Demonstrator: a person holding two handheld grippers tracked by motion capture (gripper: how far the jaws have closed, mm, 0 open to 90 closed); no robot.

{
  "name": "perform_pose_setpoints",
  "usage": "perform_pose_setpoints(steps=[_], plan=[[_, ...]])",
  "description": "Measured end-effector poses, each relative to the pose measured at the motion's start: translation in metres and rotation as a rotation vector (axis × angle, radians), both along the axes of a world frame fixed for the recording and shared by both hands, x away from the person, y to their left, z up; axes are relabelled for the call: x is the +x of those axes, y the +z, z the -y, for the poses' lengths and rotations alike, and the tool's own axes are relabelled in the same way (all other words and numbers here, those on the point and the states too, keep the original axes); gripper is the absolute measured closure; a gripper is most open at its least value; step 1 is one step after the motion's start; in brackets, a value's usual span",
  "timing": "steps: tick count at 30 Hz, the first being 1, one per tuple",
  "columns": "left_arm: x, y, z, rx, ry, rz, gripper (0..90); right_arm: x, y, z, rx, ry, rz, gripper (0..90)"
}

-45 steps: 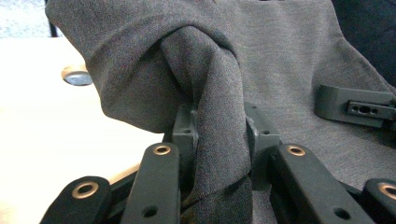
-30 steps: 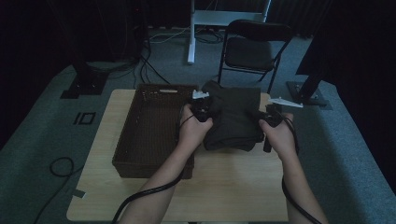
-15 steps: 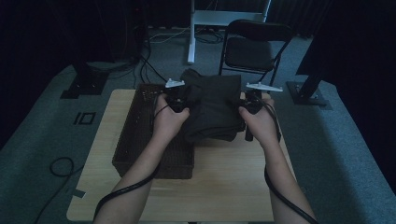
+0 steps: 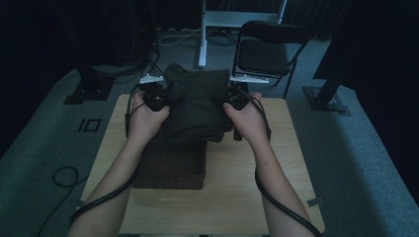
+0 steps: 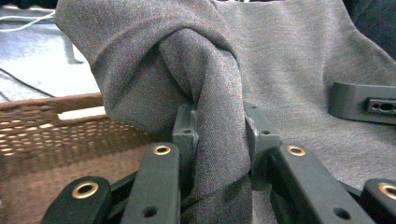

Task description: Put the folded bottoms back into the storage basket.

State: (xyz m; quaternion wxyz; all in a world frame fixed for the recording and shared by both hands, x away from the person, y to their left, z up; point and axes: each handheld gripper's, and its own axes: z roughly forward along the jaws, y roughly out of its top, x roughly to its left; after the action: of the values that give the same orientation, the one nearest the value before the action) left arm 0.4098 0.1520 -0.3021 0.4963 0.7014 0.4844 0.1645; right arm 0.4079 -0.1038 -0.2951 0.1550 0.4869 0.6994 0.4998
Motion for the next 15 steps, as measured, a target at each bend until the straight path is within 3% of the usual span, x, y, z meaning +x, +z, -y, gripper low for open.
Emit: perform_pose_setpoints(steps=[8,14,15], plan=[[-0.004,0.001,-0.040,0.009,0.034,0.006,70.9,0.002,0.001,-0.040,0.014,0.031,-0.006,74.2],[0.000,-0.013,-0.057,0.010,0.065,-0.003,71.0,0.007,-0.015,-0.067,0.018,0.015,-0.026,74.1],[0.003,-0.022,-0.060,0.011,0.073,-0.005,71.1,0.008,-0.019,-0.070,0.013,0.011,-0.027,74.1]])
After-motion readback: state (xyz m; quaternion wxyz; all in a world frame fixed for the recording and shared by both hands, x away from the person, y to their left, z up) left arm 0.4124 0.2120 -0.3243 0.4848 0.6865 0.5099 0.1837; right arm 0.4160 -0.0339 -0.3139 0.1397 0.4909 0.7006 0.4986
